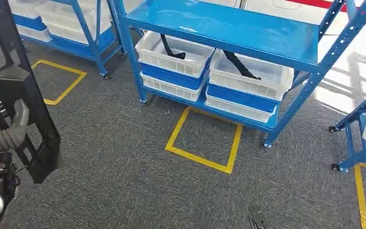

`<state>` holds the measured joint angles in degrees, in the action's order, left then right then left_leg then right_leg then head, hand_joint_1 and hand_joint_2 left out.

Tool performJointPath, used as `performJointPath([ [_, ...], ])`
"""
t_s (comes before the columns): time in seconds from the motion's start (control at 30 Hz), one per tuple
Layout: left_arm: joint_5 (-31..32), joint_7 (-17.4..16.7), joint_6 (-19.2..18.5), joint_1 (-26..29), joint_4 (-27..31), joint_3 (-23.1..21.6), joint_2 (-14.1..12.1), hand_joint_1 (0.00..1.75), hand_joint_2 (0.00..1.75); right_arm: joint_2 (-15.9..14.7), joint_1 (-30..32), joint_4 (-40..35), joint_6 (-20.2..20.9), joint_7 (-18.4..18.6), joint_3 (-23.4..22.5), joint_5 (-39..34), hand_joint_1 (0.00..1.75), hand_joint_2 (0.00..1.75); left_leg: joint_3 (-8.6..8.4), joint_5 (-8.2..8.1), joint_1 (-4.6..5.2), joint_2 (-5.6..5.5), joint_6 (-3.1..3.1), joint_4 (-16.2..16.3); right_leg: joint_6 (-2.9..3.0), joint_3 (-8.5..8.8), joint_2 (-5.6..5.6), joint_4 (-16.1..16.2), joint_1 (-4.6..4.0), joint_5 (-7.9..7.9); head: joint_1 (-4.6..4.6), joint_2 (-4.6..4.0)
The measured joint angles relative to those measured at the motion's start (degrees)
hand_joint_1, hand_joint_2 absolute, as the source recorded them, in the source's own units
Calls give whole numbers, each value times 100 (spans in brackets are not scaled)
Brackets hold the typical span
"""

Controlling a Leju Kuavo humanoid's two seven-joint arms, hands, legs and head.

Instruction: Take the parts from the cabinet and place them on the table.

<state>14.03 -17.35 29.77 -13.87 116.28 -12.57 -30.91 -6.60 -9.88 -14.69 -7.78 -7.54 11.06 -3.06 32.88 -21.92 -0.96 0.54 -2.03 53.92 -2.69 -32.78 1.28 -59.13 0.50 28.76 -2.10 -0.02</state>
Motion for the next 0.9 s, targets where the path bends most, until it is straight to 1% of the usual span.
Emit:
performJointPath([
  [0.03,9,-2,-18,0,-2,-4,13,175,175,0,12,0,0,9,0,0,0,0,10,8,2,-63,-14,-1,-1,-232,-78,-518,-4,271,9,0],
  [0.07,13,-17,-37,3,-11,-9,22,175,175,0,21,0,4,9,0,0,0,0,24,16,14,-128,-24,4,-8,-465,-101,-1037,-7,486,9,0],
  [0.1,17,-44,-44,3,-26,-9,28,175,175,0,35,0,7,18,2,-2,0,0,36,22,26,-197,-32,7,-8,-638,-104,-1400,-4,573,9,0],
  [0.13,17,-72,-50,2,-39,-9,35,175,175,0,47,0,7,20,4,-2,0,0,40,28,29,-276,-34,7,4,-672,-108,-1453,-4,515,9,0],
  [0.17,17,-79,-59,3,-52,-9,37,175,175,2,51,0,7,31,11,-2,0,0,41,33,30,-353,-29,10,21,-574,-114,-1240,-4,352,9,0],
  [0.2,17,-90,-68,0,-57,-9,39,175,175,2,52,0,4,35,22,-2,0,0,39,39,28,-428,-20,19,39,-357,-148,-783,2,93,9,0],
  [0.23,20,-96,-77,-13,-59,-9,39,175,175,0,50,0,-2,37,37,-2,0,0,40,45,25,-509,-9,29,53,-81,-274,-215,18,-179,9,0],
  [0.27,22,-103,-79,-32,-68,-9,42,175,175,0,50,0,-9,37,42,-2,0,0,53,48,18,-563,6,37,57,133,-628,251,59,-332,9,0],
  [0.3,24,-111,-81,-73,-76,-9,44,175,175,0,49,0,-9,39,48,0,0,0,102,51,60,-639,42,72,45,170,-740,376,63,-287,9,0],
  [0.33,28,-114,-90,-101,-81,-11,48,175,175,0,46,0,-9,48,59,0,0,0,139,84,39,-716,87,66,59,146,-637,363,64,-307,4,0],
  [0.37,28,-120,-92,-118,-87,-11,48,175,175,4,47,0,-9,52,79,0,0,0,155,105,26,-776,121,55,69,142,-577,353,31,-307,4,0],
  [0.4,28,-122,-90,-115,-87,-9,48,175,175,11,39,0,-9,52,94,2,0,0,168,135,-6,-851,167,30,97,145,-494,352,4,-318,4,0],
  [0.43,28,-136,-96,-116,-87,-9,44,175,175,35,24,-2,-7,52,103,2,0,0,204,143,-13,-914,195,47,157,133,-371,391,57,-357,7,0],
  [0.47,28,-140,-101,-111,-90,-4,44,175,175,31,10,-4,-7,55,107,2,0,0,267,41,15,-620,215,155,182,132,-304,395,45,-373,-19,0],
  [0.5,28,-149,-107,-163,-96,-7,41,175,175,28,13,-7,-7,55,109,2,0,0,389,-166,26,-387,235,442,211,117,-232,392,42,-376,-39,0],
  [0.53,28,-151,-109,-199,-98,-9,48,175,175,26,18,-7,-7,57,120,2,0,0,606,-431,21,-230,262,939,218,110,-156,392,24,-378,-39,0],
  [0.57,28,-153,-120,-198,-98,-9,50,175,175,26,21,-7,-7,63,129,2,0,0,817,-651,14,-149,278,1448,224,102,-81,391,10,-378,-42,0],
  [0.6,24,-171,-136,-189,-107,-11,52,175,175,24,28,-7,-7,72,133,2,0,0,999,-798,13,-116,284,1892,229,95,6,390,-1,-376,-42,0],
  [0.63,20,-173,-144,-183,-118,-18,55,175,175,24,30,-7,-7,79,136,2,0,0,1038,-798,13,-101,278,2027,229,91,86,390,-7,-375,-42,0],
  [0.67,20,-173,-148,-187,-131,-17,55,175,175,24,29,-7,-7,79,138,2,0,0,924,-686,14,-90,267,1840,230,88,161,390,-18,-374,-42,0],
  [0.7,20,-173,-149,-195,-138,-15,55,175,175,26,25,-7,-2,79,140,2,0,0,682,-509,21,-62,244,1443,230,91,226,390,-28,-373,-42,0],
  [0.73,20,-173,-151,-209,-138,-15,55,175,175,31,19,-7,-4,77,142,0,0,0,368,-298,42,28,202,883,229,97,292,391,-41,-370,-42,0],
  [0.77,20,-173,-153,-233,-138,-15,55,175,175,31,15,-7,-4,76,142,-7,0,0,35,-115,86,254,138,304,226,108,361,391,-53,-366,-42,0],
  [0.8,20,-173,-155,-258,-138,-15,55,175,175,42,17,-9,-4,68,144,-31,0,0,-68,-163,159,381,94,65,205,107,417,384,-100,-353,-42,0],
  [0.83,22,-173,-155,-266,-138,-15,57,175,175,44,15,-9,-7,59,144,-52,0,0,-27,-121,160,282,76,56,190,98,473,392,-89,-356,-37,0],
  [0.87,22,-179,-164,-279,-140,-15,55,175,175,44,15,-9,-9,41,144,-61,0,0,-10,-117,165,225,70,62,168,103,525,394,-89,-349,-41,0],
  [0.9,22,-179,-166,-277,-140,-15,57,175,175,46,8,-11,-9,35,144,-66,0,0,5,-106,175,149,51,63,150,122,599,413,-81,-356,-39,0],
])
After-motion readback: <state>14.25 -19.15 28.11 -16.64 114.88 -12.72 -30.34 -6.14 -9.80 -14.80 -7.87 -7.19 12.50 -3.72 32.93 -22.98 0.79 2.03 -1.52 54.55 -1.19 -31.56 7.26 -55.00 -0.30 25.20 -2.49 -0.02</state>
